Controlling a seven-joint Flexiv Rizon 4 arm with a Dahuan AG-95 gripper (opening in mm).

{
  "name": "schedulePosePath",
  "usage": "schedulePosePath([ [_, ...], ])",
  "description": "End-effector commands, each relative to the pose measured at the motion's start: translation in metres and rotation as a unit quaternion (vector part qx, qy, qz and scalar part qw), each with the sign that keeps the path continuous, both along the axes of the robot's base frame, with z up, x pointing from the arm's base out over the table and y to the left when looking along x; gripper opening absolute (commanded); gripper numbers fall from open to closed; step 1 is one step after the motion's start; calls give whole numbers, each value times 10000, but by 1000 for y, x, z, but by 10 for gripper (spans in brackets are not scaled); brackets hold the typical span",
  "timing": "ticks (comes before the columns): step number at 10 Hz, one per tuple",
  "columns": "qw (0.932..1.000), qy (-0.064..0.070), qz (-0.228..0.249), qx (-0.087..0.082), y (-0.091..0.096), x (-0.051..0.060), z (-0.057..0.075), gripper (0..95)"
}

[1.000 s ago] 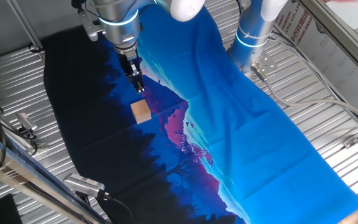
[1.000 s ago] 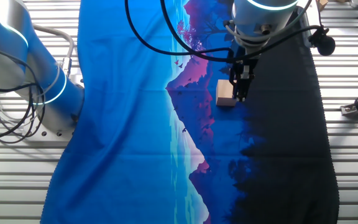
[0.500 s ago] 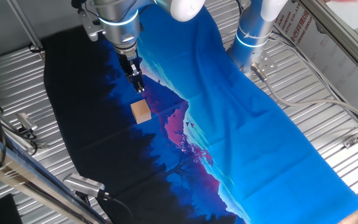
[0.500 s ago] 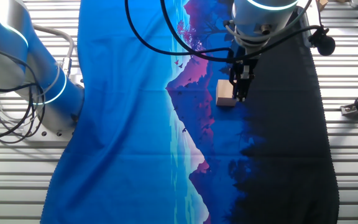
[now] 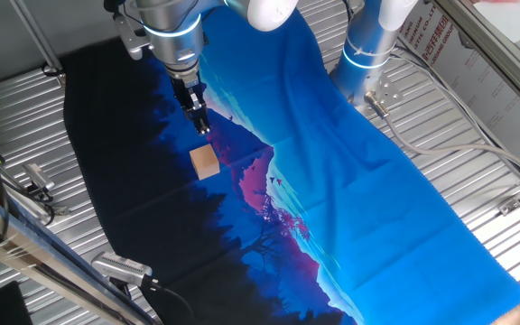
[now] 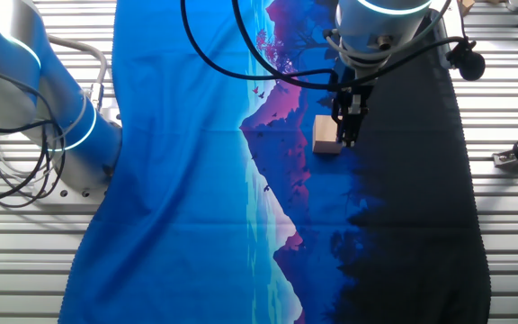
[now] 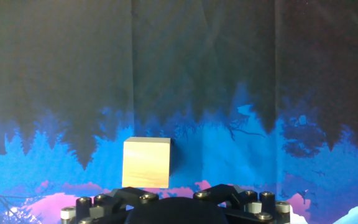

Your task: Pick up one small block

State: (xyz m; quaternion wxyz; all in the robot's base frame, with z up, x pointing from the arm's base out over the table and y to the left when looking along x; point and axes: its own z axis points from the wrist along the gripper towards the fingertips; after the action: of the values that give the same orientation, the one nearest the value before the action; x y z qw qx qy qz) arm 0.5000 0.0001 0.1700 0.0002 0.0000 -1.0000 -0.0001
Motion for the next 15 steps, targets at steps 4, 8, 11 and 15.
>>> schedulePosePath([
  [4, 9987, -408, 238, -196, 0, 0, 0, 0],
  [8, 9934, -353, 459, -987, 7, 12, -8, 0],
  [11, 9948, -326, 458, -854, 13, 38, -10, 0],
  [15, 9982, -317, 35, -516, 22, 62, 0, 0],
])
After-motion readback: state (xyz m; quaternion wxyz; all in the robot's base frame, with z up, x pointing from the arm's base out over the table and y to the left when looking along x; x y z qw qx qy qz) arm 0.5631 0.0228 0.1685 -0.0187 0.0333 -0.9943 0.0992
